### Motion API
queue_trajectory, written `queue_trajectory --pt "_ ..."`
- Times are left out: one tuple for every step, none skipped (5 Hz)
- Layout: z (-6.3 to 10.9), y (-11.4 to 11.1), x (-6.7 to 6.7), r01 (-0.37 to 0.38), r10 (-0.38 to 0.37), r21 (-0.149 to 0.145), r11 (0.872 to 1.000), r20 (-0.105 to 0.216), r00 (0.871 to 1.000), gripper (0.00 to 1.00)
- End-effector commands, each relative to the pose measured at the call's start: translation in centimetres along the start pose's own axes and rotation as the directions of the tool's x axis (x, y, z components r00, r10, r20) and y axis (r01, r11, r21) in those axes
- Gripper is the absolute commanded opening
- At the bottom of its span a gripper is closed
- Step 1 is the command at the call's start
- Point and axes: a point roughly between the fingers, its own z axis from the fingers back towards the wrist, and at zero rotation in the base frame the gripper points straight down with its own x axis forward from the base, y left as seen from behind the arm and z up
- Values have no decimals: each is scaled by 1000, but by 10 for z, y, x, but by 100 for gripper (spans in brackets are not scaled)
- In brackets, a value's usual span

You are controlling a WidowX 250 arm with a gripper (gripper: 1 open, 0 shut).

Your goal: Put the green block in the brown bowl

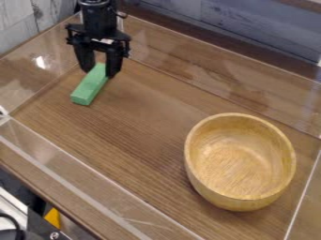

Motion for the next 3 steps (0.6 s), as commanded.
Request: queue_trajectory --pt "6 -3 5 18 -18 18 1000 31 999 0" --pt "14 5 7 88 -88 16 996 24 996 0" --pt "33 5 7 166 -166 0 986 20 986 0"
